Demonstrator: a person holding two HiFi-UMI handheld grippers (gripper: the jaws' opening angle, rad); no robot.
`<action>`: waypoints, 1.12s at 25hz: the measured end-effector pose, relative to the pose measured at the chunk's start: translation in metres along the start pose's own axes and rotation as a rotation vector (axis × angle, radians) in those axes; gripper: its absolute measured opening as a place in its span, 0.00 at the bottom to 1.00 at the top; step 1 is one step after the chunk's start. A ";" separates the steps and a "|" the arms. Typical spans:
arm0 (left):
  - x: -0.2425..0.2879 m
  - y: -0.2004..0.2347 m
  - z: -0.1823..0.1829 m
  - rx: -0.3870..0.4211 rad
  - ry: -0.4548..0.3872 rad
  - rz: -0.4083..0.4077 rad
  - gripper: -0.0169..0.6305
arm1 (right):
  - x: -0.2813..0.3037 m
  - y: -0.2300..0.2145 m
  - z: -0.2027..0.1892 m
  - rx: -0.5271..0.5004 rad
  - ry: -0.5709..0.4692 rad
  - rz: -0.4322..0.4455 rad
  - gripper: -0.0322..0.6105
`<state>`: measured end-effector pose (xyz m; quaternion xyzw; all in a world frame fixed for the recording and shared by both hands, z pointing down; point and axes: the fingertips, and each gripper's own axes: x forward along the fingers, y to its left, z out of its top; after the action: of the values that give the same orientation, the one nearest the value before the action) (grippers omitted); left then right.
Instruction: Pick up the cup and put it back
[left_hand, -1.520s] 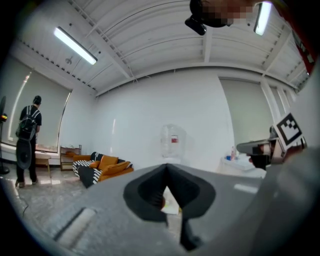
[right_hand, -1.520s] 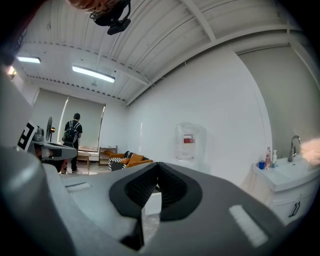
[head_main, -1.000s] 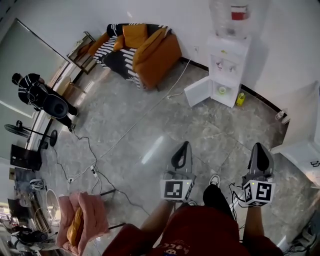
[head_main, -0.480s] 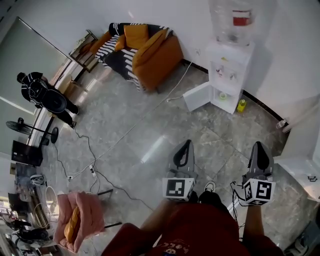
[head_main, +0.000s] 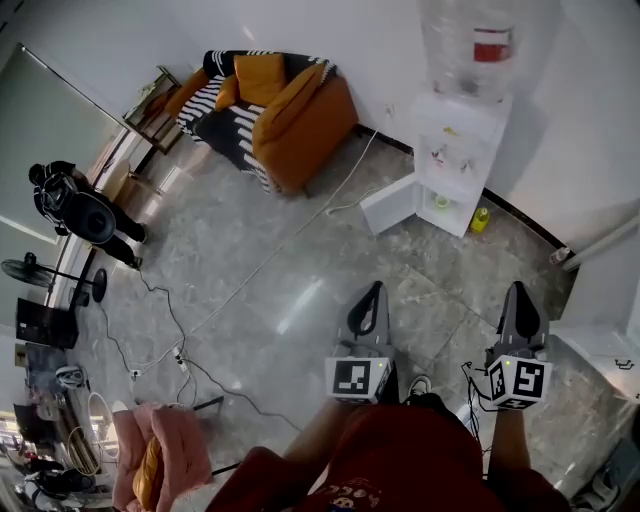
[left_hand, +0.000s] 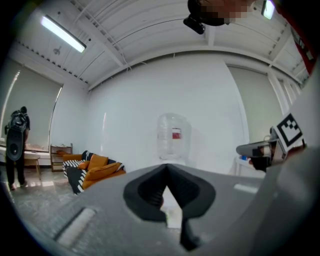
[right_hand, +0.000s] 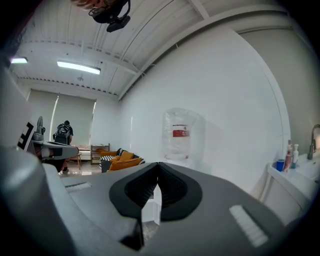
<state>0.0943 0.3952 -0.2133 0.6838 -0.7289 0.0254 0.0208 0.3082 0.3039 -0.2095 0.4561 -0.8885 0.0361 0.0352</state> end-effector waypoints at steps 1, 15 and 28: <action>0.009 0.008 -0.001 -0.001 -0.001 -0.011 0.03 | 0.010 0.003 0.002 -0.008 0.000 -0.007 0.05; 0.132 0.160 0.013 -0.008 -0.012 -0.154 0.03 | 0.168 0.091 0.028 -0.051 0.021 -0.109 0.05; 0.191 0.208 0.021 -0.012 -0.032 -0.246 0.03 | 0.237 0.124 0.040 -0.067 0.020 -0.164 0.05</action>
<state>-0.1256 0.2164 -0.2240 0.7684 -0.6397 0.0073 0.0165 0.0684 0.1808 -0.2302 0.5255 -0.8485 0.0078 0.0623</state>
